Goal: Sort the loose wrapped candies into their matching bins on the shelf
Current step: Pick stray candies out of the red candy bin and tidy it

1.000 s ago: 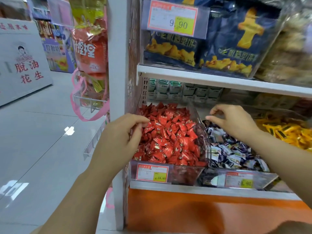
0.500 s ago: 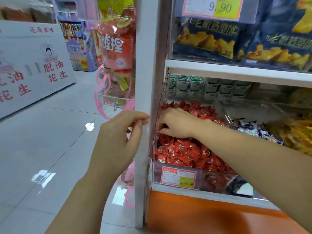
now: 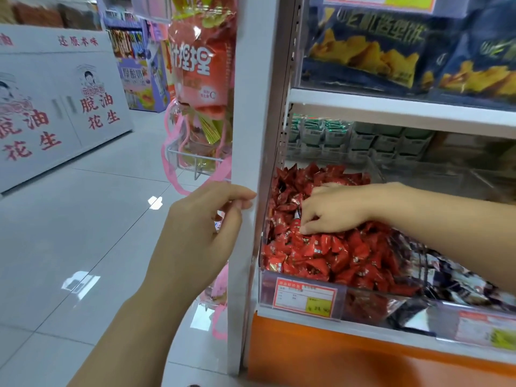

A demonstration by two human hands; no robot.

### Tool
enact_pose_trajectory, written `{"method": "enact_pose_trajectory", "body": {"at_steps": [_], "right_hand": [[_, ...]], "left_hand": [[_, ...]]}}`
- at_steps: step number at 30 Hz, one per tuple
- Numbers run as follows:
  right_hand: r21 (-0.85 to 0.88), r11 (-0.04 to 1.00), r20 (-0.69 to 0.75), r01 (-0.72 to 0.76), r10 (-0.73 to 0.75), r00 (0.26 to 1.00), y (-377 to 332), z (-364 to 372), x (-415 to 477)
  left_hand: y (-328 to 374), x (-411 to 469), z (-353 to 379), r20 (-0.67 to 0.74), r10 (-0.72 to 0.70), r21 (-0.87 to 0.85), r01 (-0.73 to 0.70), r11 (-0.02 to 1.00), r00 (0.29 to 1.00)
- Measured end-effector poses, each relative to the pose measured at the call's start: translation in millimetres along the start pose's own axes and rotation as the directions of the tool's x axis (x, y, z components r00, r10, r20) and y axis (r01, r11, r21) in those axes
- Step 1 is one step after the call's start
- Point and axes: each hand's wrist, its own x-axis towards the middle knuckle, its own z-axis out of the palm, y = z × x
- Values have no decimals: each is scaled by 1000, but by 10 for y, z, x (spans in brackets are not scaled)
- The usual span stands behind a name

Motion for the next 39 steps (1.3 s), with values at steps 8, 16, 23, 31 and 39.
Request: {"method": "enact_pose_trajectory", "body": {"at_steps": [8,16,23,31,39], "right_hand": [[269,962,-357,33,68,931,-11,-160,180],[263,962,-31,-78,90,995,-34,-120,508],[256,967,83,-1,-21,996,-103,-93,273],[349,937,90,-5,-29,995,-44,-97,-1],[157,986,-209,-56,89,974,-12,-149,442]], "left_hand": [[4,17,28,2,-1,20,1,1000,1000],[-8,41,33,-6,16,9,-16,1000,1000],[-5,37,39,-4,17,10,-17,1000,1000],[-8,28,48,-13,14,21,-13,1000,1000],[-17,39,41,-5,27,27,-26,999,1000]]}}
